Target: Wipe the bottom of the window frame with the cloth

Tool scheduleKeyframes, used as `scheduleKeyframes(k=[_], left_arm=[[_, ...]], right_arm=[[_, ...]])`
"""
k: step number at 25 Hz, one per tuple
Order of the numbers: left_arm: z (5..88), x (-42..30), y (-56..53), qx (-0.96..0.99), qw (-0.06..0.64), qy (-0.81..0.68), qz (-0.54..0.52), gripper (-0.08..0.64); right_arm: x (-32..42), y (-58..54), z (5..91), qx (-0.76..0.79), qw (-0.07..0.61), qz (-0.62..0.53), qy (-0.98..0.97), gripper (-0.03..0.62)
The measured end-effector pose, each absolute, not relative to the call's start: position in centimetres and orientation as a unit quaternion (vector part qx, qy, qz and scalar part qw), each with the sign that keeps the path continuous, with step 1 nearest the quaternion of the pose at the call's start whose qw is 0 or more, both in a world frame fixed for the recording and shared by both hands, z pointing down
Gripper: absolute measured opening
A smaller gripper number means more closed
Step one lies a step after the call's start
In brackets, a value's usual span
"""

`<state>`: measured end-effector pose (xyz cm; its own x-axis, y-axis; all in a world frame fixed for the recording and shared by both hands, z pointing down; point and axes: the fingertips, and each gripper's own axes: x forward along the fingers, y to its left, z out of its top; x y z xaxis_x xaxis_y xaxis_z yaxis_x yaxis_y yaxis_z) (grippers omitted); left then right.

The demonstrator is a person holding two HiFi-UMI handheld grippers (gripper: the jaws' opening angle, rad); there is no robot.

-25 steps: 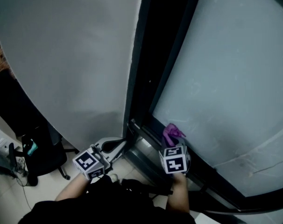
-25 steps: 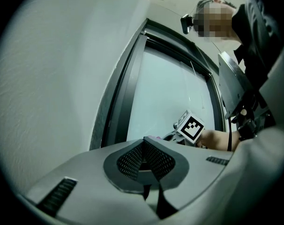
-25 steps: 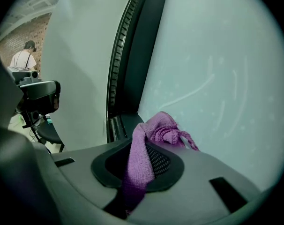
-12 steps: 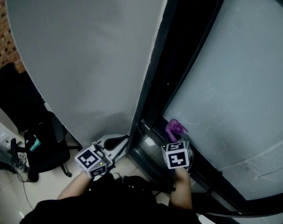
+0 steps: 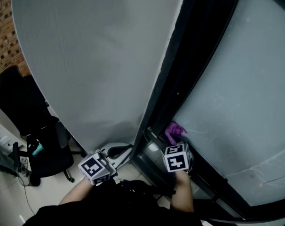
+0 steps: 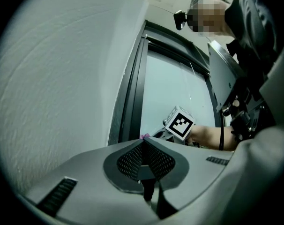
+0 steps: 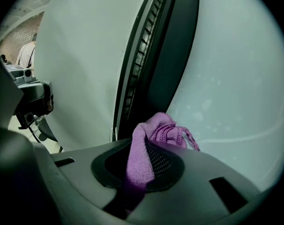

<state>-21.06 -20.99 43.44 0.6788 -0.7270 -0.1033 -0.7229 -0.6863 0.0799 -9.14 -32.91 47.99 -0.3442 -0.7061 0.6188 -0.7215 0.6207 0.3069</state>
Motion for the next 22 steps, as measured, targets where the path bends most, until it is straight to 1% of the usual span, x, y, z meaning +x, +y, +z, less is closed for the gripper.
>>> scheduleKeyframes(k=[8,11,22], left_arm=[[43.5,-21.6,-21.5,0.911,0.021,-0.406,-0.072,0.002],[43.7,-21.8,-21.3,0.909,0.028,-0.410,-0.074,0.002],[45.0,-22.5,-20.7,0.895,0.058,-0.435,-0.081,0.002]], right_arm=[[-10.2,-33.3,47.9,0.415,0.371,0.011,-0.831,0.066],[-10.9,-33.1,47.9,0.403,0.364,0.025,-0.839,0.064],[-11.2,-31.7,48.1,0.396,0.353,0.014,-0.848,0.066]])
